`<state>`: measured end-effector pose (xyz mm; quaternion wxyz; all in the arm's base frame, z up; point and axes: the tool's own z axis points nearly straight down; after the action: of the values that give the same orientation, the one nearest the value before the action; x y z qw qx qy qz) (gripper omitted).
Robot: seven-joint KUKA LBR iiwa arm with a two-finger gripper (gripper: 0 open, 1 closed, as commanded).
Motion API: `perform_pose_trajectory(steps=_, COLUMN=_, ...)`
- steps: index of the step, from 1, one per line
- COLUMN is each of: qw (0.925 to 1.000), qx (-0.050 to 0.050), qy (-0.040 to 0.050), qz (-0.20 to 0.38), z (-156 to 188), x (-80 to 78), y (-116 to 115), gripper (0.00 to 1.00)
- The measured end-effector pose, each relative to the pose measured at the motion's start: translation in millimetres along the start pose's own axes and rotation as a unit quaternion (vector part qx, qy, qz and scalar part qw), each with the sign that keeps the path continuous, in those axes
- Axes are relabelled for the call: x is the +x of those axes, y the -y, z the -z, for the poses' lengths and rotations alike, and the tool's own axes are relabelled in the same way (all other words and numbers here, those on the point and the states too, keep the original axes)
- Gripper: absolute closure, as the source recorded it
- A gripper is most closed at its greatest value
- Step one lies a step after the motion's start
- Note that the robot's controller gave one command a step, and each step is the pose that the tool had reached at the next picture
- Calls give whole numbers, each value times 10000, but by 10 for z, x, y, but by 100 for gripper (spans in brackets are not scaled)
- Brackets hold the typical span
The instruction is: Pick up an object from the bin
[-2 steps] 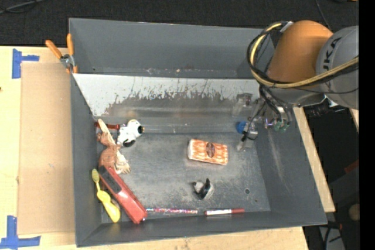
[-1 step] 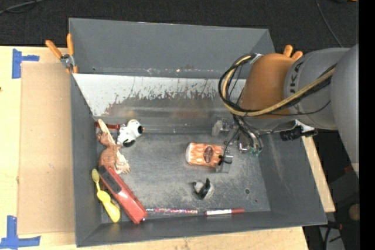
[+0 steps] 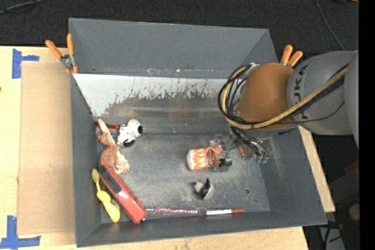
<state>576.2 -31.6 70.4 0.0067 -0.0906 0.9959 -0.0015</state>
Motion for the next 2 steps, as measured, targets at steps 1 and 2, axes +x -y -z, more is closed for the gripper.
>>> perform_pose_trajectory(steps=1, qw=10000, qx=1, qy=0, qz=3, z=0, x=0, y=-1, gripper=100)
perform_pose_trajectory(steps=2, qw=10000, qx=-9, qy=-25, qz=34, z=585, x=6, y=15, gripper=100)
